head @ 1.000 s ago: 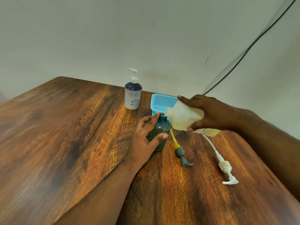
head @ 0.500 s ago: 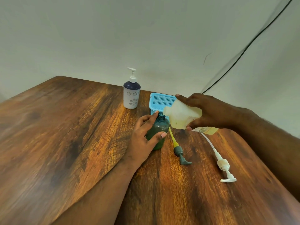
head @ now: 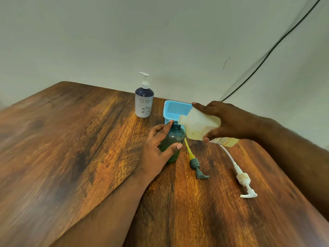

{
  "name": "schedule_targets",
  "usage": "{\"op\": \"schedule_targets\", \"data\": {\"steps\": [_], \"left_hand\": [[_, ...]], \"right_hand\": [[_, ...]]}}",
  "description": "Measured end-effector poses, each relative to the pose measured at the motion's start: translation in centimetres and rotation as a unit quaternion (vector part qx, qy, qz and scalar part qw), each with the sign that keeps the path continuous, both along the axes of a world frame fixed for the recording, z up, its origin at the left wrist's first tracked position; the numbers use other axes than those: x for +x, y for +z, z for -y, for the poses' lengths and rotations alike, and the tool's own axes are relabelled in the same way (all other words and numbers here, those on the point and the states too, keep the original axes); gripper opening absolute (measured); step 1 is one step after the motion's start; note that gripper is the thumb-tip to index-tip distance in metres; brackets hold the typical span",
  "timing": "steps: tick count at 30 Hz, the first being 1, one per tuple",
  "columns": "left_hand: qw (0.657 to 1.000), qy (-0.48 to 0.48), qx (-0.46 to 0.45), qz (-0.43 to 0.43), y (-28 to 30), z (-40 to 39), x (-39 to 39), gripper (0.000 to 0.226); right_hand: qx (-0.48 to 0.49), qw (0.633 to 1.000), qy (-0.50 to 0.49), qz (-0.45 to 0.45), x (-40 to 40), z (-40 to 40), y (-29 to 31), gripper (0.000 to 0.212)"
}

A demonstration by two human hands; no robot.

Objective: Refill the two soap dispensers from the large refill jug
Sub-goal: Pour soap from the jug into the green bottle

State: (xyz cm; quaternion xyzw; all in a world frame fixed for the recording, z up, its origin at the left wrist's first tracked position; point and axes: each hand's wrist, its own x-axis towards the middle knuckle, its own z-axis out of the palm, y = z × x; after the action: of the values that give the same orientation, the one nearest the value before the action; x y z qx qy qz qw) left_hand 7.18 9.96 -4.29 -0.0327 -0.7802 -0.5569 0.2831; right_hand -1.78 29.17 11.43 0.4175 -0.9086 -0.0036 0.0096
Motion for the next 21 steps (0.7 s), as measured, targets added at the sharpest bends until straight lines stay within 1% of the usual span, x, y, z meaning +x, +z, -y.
{"op": "schedule_targets", "data": {"steps": [5,10,14,16,19,21], "left_hand": [[1.0,-0.002,0.014,0.001,-0.01,-0.05,0.11,0.064],[0.995,-0.054,0.086,0.001,0.57,-0.33,0.63,0.065],[0.993,-0.062,0.099,0.006,0.96,-0.46,0.93,0.069],[0.994,-0.057,0.095,0.009,0.86,-0.47,0.86,0.075],[0.99,-0.063,0.122,0.021,0.71,-0.43,0.74,0.087],[0.99,-0.065,0.127,0.02,0.6,-0.44,0.72,0.089]], "right_hand": [[0.005,1.0,-0.002,-0.003,0.12,0.13,0.12,0.099],[0.006,1.0,0.001,-0.008,0.08,0.05,0.23,0.099],[0.01,1.0,0.001,-0.01,0.13,0.12,0.31,0.098],[0.011,1.0,0.002,-0.008,0.13,0.16,0.31,0.098],[0.012,1.0,0.003,-0.007,0.21,0.22,0.31,0.099],[0.012,1.0,0.0,-0.004,0.3,0.22,0.38,0.099]]}}
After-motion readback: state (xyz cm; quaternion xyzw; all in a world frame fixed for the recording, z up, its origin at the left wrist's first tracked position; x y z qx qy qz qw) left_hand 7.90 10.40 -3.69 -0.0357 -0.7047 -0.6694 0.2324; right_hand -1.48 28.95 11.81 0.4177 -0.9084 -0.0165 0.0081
